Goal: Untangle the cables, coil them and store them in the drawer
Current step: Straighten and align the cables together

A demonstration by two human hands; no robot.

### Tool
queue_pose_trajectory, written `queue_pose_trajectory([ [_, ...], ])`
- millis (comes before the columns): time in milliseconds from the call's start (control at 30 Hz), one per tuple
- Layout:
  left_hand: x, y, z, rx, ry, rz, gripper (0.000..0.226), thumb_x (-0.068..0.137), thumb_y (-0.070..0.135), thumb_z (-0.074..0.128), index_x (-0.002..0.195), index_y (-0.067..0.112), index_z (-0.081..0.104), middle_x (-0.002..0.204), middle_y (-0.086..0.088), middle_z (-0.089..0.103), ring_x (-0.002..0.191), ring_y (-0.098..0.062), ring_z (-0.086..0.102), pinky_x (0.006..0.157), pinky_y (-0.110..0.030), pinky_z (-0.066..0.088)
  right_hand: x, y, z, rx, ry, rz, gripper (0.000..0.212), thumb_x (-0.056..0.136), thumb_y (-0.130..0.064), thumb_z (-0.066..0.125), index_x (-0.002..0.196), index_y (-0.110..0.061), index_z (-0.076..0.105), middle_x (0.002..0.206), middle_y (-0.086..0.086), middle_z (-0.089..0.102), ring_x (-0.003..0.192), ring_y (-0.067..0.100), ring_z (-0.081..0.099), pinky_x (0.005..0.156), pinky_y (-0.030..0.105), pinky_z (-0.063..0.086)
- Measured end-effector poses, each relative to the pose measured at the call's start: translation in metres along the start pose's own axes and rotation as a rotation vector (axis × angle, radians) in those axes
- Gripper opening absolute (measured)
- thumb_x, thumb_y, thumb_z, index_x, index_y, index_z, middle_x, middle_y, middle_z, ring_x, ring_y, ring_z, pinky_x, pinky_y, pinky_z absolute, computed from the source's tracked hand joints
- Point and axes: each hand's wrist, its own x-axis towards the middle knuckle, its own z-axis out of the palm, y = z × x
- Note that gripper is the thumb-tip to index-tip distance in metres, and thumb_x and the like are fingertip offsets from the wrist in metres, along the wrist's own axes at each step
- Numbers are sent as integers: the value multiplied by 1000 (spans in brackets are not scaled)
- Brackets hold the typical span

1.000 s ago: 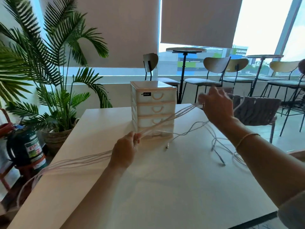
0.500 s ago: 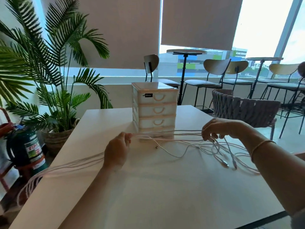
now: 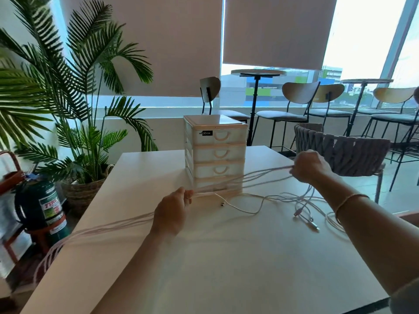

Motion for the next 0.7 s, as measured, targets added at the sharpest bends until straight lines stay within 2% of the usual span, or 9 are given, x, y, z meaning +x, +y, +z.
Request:
queue_pose_trajectory([
  [133,1,0,2,-35,-3,-14,25,97,22,41,98,6,60,110,-5,68,103,-32,62,82,-35,46,7,12,16,65,-111,127,41,86,2,46,126,11,42,128,29,43,118,42,45,89,42,41],
  [233,3,-7,-1,-75,17,-27,22,97,20,43,93,8,61,101,-5,69,97,-31,63,77,-31,44,-4,23,14,-112,-142,201,54,85,6,47,136,3,30,149,31,7,132,49,24,108,51,28],
  [267,4,-8,-2,-89,18,-24,22,97,20,43,91,8,61,97,-4,69,94,-31,63,76,-29,43,-6,27,14,-184,-179,190,57,85,6,47,138,-1,28,150,30,4,133,49,24,110,52,28],
  [333,5,-7,-2,-108,-2,-6,22,97,21,44,89,9,61,91,-2,68,91,-30,63,75,-29,43,-16,22,10,-304,-290,103,55,84,1,50,136,-4,32,143,25,29,125,40,43,104,51,39],
  [400,5,-5,-1,-107,-35,3,23,97,22,44,88,9,61,83,1,63,90,-30,63,74,-28,42,-26,3,1,-317,-286,-24,40,85,-5,51,126,-8,48,122,14,53,107,29,57,91,42,50],
  [467,4,-3,-1,-100,-57,9,24,97,23,44,87,10,61,79,2,58,88,-30,62,73,-27,41,-38,-25,-9,-215,-136,-162,33,88,-9,49,121,-11,52,119,10,54,105,27,57,82,31,47],
  [533,3,-1,-2,-101,-67,18,25,97,25,44,86,10,61,78,1,59,87,-31,62,73,-28,42,-54,-61,-14,30,-59,-375,35,91,-10,48,125,-14,52,130,7,50,116,25,52,90,30,43],
  [633,2,-1,-3,-105,-99,54,28,97,28,43,85,10,61,78,-1,63,84,-30,63,73,-29,43,-89,-112,1,288,-274,-629,33,99,-24,38,126,-12,54,131,5,54,118,23,51,97,28,36],
  [700,1,0,-3,-133,-108,77,29,97,28,43,85,10,61,81,-4,68,82,-29,64,75,-30,44,-98,-127,20,403,-395,-570,42,100,-34,31,112,-7,61,105,9,65,93,23,59,82,33,44],
])
